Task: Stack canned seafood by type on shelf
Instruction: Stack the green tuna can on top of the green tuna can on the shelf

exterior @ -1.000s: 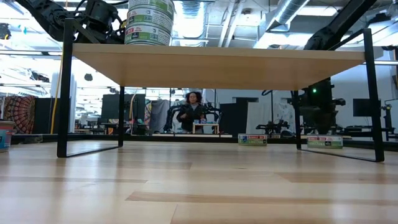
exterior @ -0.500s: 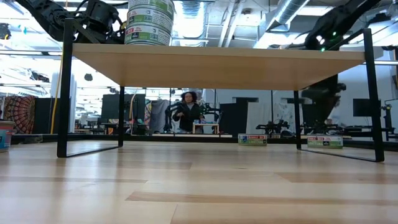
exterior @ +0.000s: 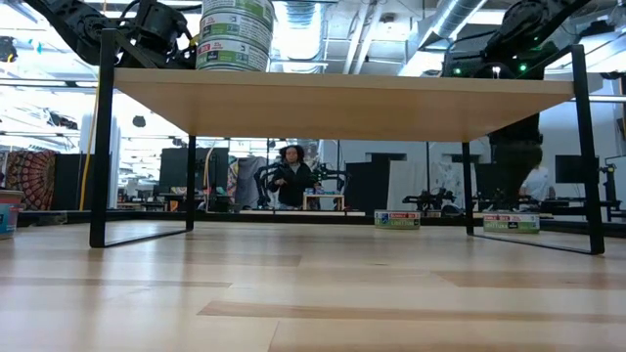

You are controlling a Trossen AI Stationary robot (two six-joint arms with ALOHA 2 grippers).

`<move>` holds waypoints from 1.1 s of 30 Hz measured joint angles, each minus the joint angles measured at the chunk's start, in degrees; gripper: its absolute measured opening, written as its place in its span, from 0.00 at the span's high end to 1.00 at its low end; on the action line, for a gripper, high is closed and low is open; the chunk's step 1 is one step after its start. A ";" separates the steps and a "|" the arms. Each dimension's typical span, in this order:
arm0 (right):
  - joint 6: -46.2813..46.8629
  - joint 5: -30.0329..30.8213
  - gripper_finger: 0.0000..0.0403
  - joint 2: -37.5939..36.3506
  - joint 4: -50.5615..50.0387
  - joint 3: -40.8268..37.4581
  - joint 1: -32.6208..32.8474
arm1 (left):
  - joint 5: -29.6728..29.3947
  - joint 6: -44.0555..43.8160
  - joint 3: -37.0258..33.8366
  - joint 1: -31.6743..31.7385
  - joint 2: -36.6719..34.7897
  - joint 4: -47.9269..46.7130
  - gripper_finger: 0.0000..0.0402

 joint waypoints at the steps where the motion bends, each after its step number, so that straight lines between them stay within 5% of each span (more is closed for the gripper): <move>1: 0.24 0.67 0.44 0.14 -0.04 0.03 0.55 | 0.00 0.03 0.00 0.00 0.00 0.00 0.44; 13: 9.86 0.09 0.52 3.00 -3.34 3.69 2.84 | 0.10 0.51 0.00 0.00 0.00 -0.52 0.44; 19: 21.95 -6.27 0.54 2.67 -4.16 5.97 1.36 | 0.10 0.50 0.00 0.00 0.00 -0.60 0.44; 33: 34.81 0.34 0.58 2.68 2.62 -1.40 -1.15 | 0.09 3.24 1.58 0.00 -0.04 -0.44 0.44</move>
